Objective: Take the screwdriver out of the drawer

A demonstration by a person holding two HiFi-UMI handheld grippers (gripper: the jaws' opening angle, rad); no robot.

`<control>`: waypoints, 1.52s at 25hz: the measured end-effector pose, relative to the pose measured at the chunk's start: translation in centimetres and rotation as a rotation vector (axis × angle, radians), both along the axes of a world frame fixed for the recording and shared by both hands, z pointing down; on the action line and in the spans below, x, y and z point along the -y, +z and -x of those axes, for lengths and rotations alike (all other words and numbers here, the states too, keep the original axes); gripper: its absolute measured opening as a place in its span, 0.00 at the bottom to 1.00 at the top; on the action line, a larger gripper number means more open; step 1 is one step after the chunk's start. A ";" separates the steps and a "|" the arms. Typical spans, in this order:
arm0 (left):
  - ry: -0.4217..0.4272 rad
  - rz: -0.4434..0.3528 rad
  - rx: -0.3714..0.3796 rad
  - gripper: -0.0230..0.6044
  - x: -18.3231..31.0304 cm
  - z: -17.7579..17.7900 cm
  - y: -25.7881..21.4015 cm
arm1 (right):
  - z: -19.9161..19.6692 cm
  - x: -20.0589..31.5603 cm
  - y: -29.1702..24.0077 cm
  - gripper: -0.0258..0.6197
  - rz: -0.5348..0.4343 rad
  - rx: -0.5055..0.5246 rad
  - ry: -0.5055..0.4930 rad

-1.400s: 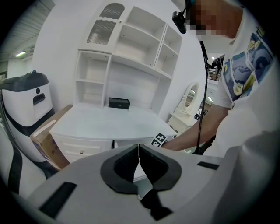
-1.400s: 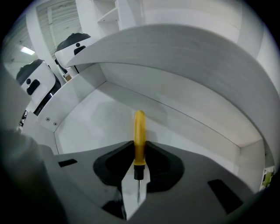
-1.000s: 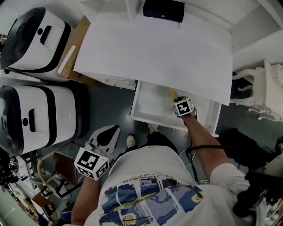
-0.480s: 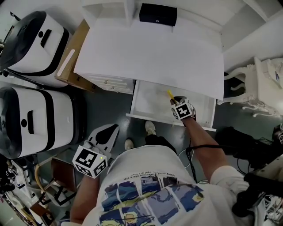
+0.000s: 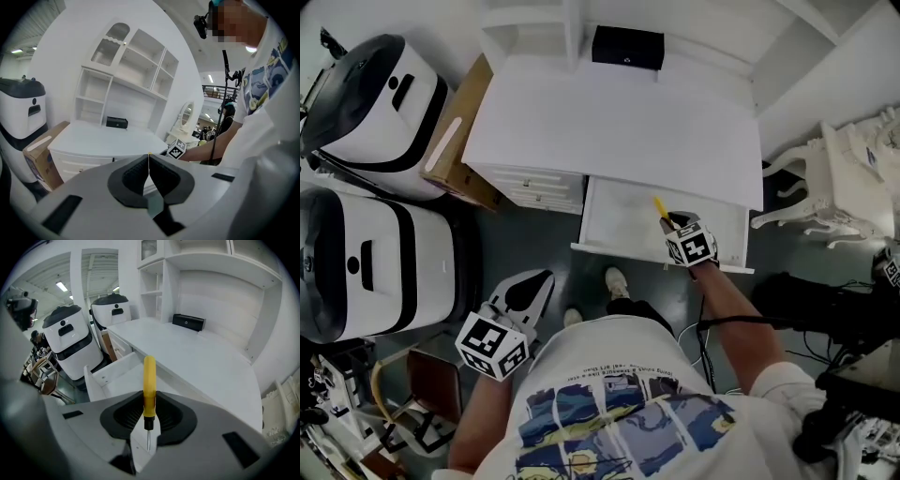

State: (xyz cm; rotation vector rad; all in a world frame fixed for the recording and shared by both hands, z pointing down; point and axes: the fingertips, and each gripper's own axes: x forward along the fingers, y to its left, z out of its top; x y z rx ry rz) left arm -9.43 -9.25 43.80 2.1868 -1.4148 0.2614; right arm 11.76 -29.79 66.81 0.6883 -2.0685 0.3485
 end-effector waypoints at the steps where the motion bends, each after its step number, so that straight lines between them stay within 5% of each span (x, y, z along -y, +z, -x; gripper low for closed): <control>1: 0.002 -0.003 -0.002 0.06 -0.3 0.2 -0.1 | 0.1 -0.4 -0.7 0.19 -0.005 0.010 0.004; 19: 0.103 -0.049 -0.015 0.06 -6.8 1.4 -0.9 | 2.5 -10.6 -10.5 0.19 -0.049 0.176 0.077; 38: 0.198 -0.065 -0.008 0.06 -12.1 0.9 -0.1 | 4.8 -21.7 -15.9 0.19 -0.089 0.255 0.032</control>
